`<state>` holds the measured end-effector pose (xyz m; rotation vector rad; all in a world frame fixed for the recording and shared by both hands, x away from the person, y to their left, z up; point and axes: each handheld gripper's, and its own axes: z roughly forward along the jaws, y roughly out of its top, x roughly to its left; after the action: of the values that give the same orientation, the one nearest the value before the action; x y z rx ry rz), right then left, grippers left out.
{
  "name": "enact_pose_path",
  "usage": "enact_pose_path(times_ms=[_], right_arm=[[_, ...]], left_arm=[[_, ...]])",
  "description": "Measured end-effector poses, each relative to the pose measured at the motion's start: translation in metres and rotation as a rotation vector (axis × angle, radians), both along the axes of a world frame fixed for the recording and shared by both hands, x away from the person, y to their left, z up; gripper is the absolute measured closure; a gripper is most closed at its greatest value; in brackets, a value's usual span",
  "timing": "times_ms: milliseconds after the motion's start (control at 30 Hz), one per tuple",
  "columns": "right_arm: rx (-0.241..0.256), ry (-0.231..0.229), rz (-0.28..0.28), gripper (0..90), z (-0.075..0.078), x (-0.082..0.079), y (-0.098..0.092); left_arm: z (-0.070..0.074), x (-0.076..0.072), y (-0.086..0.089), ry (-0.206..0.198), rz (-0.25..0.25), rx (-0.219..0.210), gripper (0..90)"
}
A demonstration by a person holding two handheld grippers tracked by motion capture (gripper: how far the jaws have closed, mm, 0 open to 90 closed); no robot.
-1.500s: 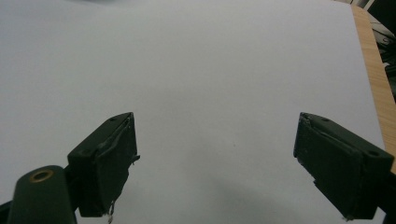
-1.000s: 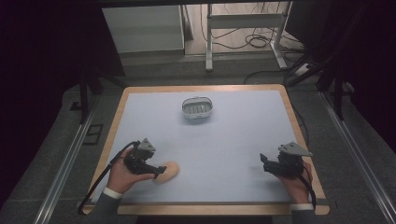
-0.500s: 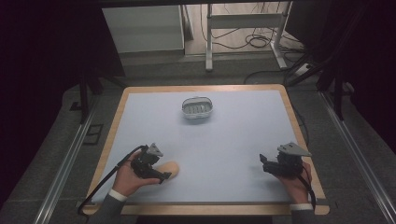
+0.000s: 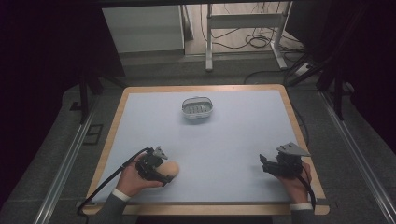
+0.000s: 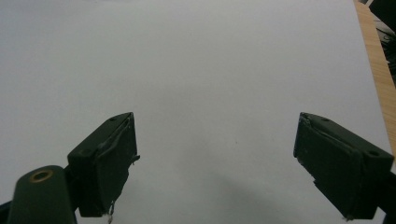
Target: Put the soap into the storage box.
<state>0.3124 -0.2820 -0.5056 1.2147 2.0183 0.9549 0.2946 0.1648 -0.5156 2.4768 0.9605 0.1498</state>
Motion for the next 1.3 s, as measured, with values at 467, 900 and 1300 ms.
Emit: enact_pose_path(times_ms=[467,900,1300], right_arm=[[-0.002,0.001,-0.003,13.3,-0.001,0.0,0.0],[-0.005,-0.001,-0.009,13.3,-0.001,0.0,-0.001],[-0.005,-0.001,-0.006,13.3,-0.001,0.0,0.0]], left_arm=[[-0.003,-0.001,-0.002,-0.008,-0.007,0.022,31.0],[0.0,0.002,0.002,-0.015,-0.008,0.014,31.5],[0.012,0.005,0.01,-0.047,0.007,0.003,31.6]])
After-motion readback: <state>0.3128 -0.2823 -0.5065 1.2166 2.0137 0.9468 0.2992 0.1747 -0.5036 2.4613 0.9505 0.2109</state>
